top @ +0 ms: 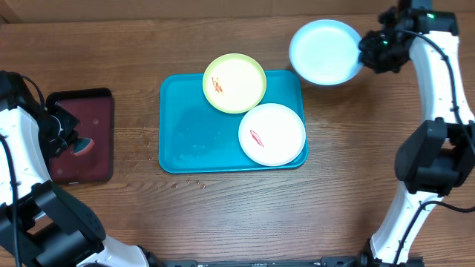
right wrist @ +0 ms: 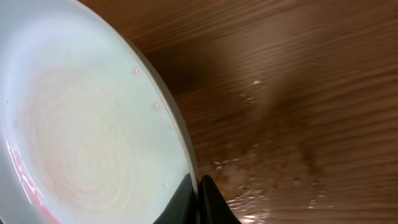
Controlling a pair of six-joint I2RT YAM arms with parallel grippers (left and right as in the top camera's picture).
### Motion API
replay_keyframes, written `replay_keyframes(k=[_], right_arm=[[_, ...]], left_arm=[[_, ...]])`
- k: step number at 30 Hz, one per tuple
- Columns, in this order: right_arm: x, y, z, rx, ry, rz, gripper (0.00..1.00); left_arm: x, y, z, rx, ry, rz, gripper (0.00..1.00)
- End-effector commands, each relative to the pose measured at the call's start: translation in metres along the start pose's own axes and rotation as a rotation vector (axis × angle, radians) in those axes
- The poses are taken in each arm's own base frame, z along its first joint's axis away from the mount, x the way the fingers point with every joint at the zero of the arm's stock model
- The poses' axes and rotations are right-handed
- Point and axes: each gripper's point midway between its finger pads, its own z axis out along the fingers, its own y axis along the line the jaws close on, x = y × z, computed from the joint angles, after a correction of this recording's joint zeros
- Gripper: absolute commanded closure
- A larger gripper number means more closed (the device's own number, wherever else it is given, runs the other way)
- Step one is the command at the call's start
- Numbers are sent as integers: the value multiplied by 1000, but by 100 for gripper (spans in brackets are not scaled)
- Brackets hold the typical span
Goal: Clean dirty plates on tray and stack at the side
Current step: 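Lift the light blue plate with the right gripper and place it right of tray, then move the right gripper to the yellow plate rim and grip it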
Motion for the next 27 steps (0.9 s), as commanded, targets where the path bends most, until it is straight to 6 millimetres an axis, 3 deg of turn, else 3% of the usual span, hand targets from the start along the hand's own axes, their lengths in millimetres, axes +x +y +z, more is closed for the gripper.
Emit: replay_keyframes(k=[1, 11, 15, 19, 20, 21, 23, 25, 27], right_arm=[[0, -27, 8, 51, -4, 43, 96], [21, -65, 60, 96, 15, 77, 96], [30, -84, 72, 173, 12, 125, 96], [35, -86, 76, 175, 25, 127, 96], [36, -86, 76, 176, 28, 128, 90], [37, -86, 76, 177, 33, 129, 74], [38, -84, 76, 168, 38, 130, 57], [36, -78, 73, 141, 38, 126, 49], [32, -74, 63, 139, 38, 126, 47]], left_arm=[[2, -1, 4, 4, 13, 17, 96], [4, -4, 5, 4, 16, 25, 96], [4, -4, 5, 4, 15, 25, 96], [3, -4, 5, 5, 14, 25, 96], [3, -4, 5, 5, 14, 25, 96], [3, -4, 5, 5, 14, 25, 96], [3, -4, 5, 4, 15, 25, 96], [3, -4, 5, 4, 15, 25, 96], [3, -4, 5, 4, 15, 25, 96]])
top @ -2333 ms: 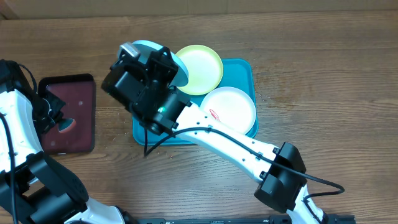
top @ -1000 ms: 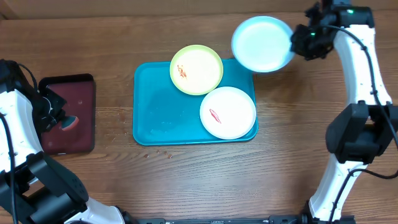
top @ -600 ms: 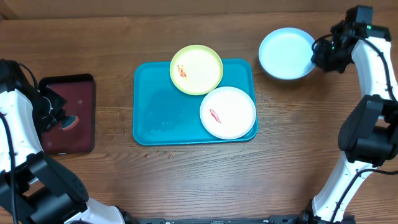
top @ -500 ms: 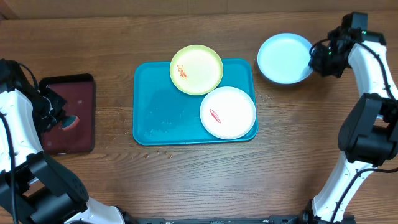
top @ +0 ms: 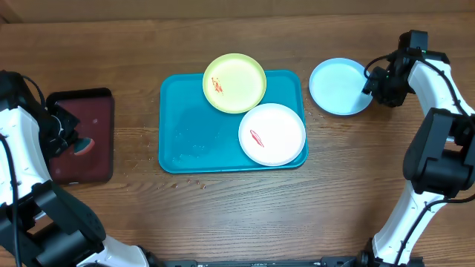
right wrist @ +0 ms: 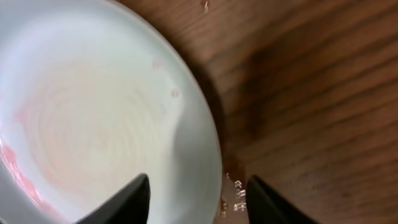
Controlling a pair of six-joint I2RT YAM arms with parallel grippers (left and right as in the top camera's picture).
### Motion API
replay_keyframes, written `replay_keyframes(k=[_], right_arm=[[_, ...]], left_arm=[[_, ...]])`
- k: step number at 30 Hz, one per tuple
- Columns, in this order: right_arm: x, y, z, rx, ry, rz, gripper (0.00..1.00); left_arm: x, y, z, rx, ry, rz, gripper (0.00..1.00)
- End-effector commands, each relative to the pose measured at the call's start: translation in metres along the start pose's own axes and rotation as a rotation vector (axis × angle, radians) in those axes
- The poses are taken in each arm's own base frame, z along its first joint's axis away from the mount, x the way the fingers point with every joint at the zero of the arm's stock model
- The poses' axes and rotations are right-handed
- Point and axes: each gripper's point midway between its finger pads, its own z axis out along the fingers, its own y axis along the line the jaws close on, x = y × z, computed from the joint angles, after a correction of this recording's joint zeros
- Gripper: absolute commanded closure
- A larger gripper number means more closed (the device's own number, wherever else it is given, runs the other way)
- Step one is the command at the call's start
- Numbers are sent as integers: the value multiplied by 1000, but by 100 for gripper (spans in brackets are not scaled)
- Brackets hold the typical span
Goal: Clean dirty plates on tray and stack at the side
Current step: 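Move the right gripper to the yellow plate rim and grip it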
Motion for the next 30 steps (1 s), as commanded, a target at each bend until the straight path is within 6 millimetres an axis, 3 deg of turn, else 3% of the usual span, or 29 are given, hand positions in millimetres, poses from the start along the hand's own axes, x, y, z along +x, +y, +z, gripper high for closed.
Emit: replay_keyframes(k=[1, 3, 5, 10, 13, 16, 19, 24, 30], right_arm=[[-14, 11, -23, -25, -34, -7, 47], [-24, 18, -45, -38, -63, -12, 46], [-34, 39, -72, -108, -99, -36, 44], [-37, 139, -131, -527, -167, -302, 39], [-35, 180, -137, -612, -221, -400, 36], [-29, 212, -123, -583, -262, -474, 34], [-19, 243, -98, -499, -305, -541, 29], [-3, 277, -45, -321, -363, -610, 25], [31, 308, 8, -293, -322, -682, 25]], left_arm=[[3, -3, 5, 4, 14, 23, 96], [3, -3, 5, 4, 14, 23, 96], [3, -3, 5, 4, 14, 23, 96], [3, -8, 5, 9, 8, 37, 96], [4, -15, 5, 16, 1, 53, 96], [7, -22, 6, 20, 1, 74, 96], [10, -29, 6, 24, 0, 111, 96], [15, -40, 7, 31, 1, 145, 96], [21, -49, 7, 36, 5, 190, 96]])
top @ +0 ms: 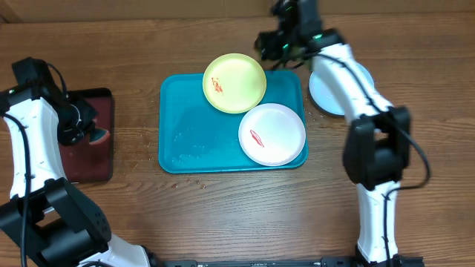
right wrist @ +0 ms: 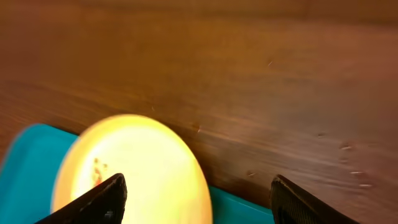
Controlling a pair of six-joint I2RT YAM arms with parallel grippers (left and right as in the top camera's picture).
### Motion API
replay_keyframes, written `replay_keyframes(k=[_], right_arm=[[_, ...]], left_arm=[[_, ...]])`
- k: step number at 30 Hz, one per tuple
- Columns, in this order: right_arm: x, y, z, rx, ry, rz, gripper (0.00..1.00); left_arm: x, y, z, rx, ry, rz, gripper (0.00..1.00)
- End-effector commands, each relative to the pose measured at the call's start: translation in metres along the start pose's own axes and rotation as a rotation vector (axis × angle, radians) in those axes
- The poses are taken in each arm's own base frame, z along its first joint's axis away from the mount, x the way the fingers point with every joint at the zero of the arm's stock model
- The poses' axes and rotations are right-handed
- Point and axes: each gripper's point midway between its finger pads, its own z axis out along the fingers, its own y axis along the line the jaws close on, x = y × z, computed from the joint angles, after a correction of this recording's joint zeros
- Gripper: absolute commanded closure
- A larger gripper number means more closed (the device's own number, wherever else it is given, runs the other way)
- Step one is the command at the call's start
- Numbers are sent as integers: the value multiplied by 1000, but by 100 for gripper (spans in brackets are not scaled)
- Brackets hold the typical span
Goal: Clean dirty plates on tray and stack at the side
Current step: 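Move the right gripper to the yellow plate rim and grip it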
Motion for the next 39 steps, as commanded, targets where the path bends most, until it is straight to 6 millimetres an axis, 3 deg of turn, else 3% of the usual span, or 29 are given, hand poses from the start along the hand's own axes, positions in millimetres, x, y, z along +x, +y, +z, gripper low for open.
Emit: replay_keyframes(k=[1, 5, 10, 14, 17, 25, 28, 32, 39], right_arm=[[21, -15, 26, 88, 40, -9, 25], [35, -12, 39, 107, 70, -22, 28], [46, -11, 43, 108, 108, -19, 45], [54, -6, 43, 90, 136, -7, 48], [58, -3, 43, 89, 153, -10, 58], [71, 8, 51, 81, 187, -24, 71], [75, 13, 52, 77, 198, -31, 82], [82, 26, 53, 57, 220, -44, 89], [106, 75, 54, -51, 292, -79, 94]], left_arm=[[4, -6, 5, 6, 15, 48, 96], [5, -8, 5, 7, 15, 52, 95], [5, -8, 5, 7, 15, 53, 96], [3, -9, 5, 10, 8, 54, 96], [2, -9, 5, 12, 4, 54, 96], [3, -9, 5, 11, 5, 54, 96], [3, -9, 5, 11, 6, 54, 96], [3, -9, 5, 11, 5, 54, 96], [3, -9, 5, 11, 6, 54, 96]])
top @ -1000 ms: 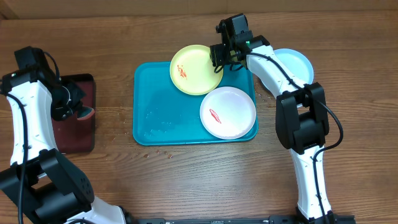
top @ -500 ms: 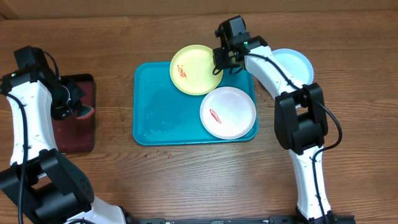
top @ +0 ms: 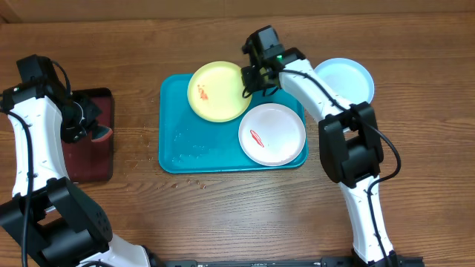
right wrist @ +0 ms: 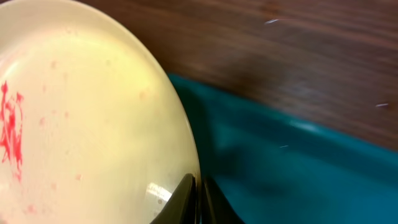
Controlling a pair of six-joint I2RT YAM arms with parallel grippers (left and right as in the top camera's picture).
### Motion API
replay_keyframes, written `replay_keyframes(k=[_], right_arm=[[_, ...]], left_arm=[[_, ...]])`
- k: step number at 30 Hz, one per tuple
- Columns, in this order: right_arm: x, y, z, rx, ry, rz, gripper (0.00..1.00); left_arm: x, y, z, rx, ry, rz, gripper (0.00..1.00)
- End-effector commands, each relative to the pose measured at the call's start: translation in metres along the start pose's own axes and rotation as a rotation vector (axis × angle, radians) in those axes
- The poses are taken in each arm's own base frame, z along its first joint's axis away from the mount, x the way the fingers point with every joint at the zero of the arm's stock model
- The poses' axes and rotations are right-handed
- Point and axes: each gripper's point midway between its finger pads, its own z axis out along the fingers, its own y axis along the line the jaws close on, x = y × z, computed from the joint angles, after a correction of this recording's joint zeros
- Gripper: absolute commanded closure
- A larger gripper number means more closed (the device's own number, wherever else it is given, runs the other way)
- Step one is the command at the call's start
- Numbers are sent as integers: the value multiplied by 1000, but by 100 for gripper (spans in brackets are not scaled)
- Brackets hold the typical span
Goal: Clean dirty plates on tray and stack at the side
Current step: 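Move the right gripper to the yellow plate rim and grip it, then carry the sponge with the left gripper onto the yellow plate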
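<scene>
A yellow plate (top: pixel 215 93) with red stains (right wrist: pixel 11 127) hangs over the back of the teal tray (top: pixel 185 141), pushed left of the tray's far edge. My right gripper (top: pixel 251 80) is shut on its right rim; the thin black fingers (right wrist: pixel 186 198) pinch the edge. A white plate (top: pixel 272 133) with a red smear lies on the tray's front right. A pale blue plate (top: pixel 343 78) rests on the table right of the tray. My left gripper (top: pixel 89 131) holds a small reddish sponge (top: pixel 101 133) over the dark red mat (top: pixel 82 159).
The dark red mat lies at the left of the table, a hand's width from the tray. Crumbs are scattered on the wood by the tray's front left corner (top: pixel 178 182). Bare teal tray floor (right wrist: pixel 298 168) shows under the yellow plate's rim.
My right gripper was open over the table behind the yellow plate; now it is shut on that plate's right rim, and the plate has shifted left. The left arm has hardly moved.
My right gripper first held the pale blue plate in the air right of the tray. Then that plate lay on the table with the gripper open at its rim. Then the open gripper was behind the yellow plate, and now it grips it.
</scene>
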Motion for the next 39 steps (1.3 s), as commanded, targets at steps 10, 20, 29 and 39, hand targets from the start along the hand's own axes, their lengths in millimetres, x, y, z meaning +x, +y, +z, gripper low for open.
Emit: replay_keyframes(k=[10, 20, 29, 39], right_arm=[[28, 53, 18, -11, 69, -63, 87], [46, 47, 38, -5, 125, -54, 81], [54, 51, 38, 2, 154, 14, 96], [83, 59, 32, -26, 280, 174, 96]], left_arm=[[6, -7, 4, 28, 26, 46, 96], [9, -15, 4, 73, 43, 54, 96], [23, -47, 1, 212, 90, 161, 96], [54, -98, 2, 242, 107, 313, 96]])
